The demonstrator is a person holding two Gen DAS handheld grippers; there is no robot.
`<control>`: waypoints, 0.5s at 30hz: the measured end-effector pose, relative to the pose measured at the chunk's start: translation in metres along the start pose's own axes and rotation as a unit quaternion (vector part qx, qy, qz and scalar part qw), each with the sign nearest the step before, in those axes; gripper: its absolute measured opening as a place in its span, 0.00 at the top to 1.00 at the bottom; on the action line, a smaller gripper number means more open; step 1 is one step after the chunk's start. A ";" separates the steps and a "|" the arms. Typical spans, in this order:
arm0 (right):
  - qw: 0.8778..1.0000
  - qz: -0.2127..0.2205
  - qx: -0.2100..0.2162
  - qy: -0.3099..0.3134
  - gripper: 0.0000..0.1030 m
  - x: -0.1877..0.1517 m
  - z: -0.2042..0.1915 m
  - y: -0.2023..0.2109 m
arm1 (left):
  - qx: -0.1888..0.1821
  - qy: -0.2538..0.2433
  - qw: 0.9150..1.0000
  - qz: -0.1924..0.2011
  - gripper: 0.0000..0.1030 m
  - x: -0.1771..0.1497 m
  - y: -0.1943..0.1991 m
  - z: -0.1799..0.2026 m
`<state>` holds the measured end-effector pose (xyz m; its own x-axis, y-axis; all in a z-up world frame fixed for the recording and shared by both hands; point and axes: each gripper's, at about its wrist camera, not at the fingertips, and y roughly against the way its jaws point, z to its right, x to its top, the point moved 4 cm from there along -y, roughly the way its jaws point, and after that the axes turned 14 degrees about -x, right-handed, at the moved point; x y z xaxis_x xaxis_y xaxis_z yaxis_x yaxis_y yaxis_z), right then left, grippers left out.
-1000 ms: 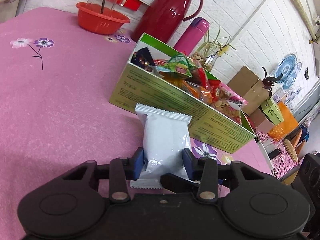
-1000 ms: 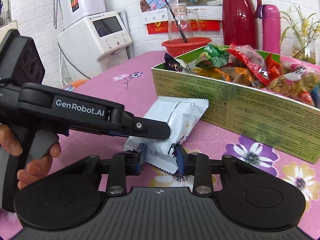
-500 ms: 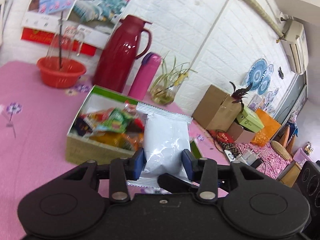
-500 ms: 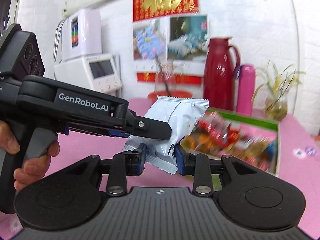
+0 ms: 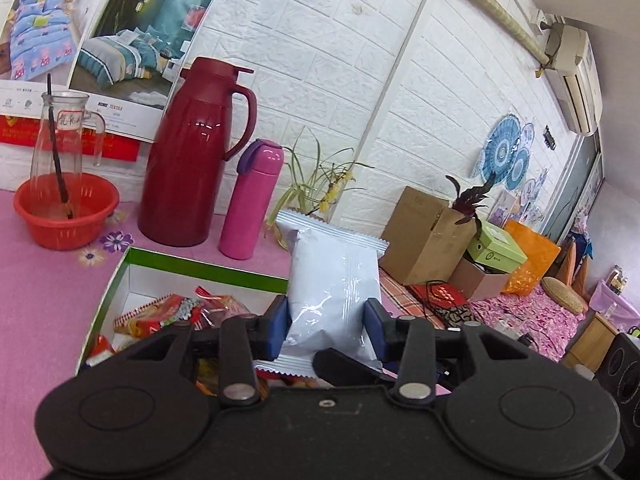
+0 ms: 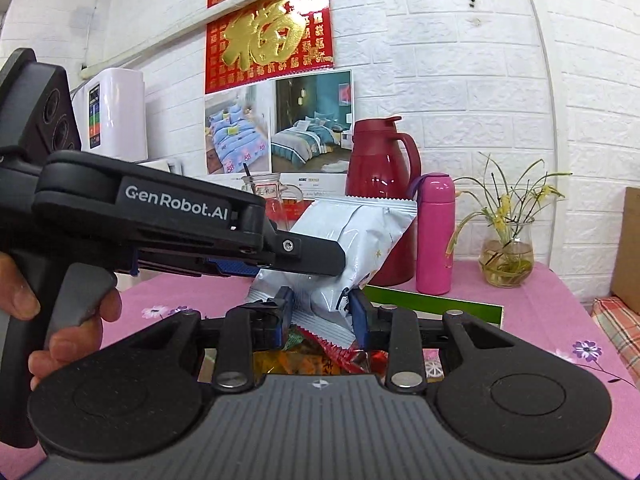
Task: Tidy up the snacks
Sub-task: 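Carry the white packet into the green box and open the left gripper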
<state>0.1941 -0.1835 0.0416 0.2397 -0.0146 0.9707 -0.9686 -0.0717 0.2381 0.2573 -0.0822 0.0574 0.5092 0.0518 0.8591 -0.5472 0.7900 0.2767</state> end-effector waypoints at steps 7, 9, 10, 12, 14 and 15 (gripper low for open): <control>1.000 -0.014 0.022 0.001 0.46 -0.001 -0.012 -0.043 | 0.032 0.028 0.999 0.001 1.00 0.010 -0.006 -0.045; 0.999 -0.017 0.029 0.002 0.46 -0.004 -0.016 -0.054 | 0.044 0.036 0.998 0.002 1.00 0.011 -0.009 -0.060; 0.999 -0.020 0.032 0.004 0.45 -0.005 -0.018 -0.060 | 0.049 0.039 0.998 -0.001 1.00 0.010 -0.010 -0.066; 0.999 -0.023 0.026 0.012 0.42 -0.010 -0.020 -0.069 | 0.060 0.049 0.997 -0.014 0.84 0.006 -0.014 -0.079; 0.999 -0.021 0.013 0.022 0.30 -0.015 -0.021 -0.071 | 0.072 0.052 0.996 -0.014 0.33 0.001 -0.013 -0.088; 0.999 -0.021 0.013 0.024 0.26 -0.016 -0.020 -0.071 | 0.080 0.049 0.996 -0.012 0.27 -0.002 -0.012 -0.090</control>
<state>0.2577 -0.1579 0.0097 0.2753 0.0374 0.9606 -0.9557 -0.0981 0.2777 0.3229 -0.0368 0.0139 0.5822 0.1000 0.8069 -0.6283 0.6851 0.3685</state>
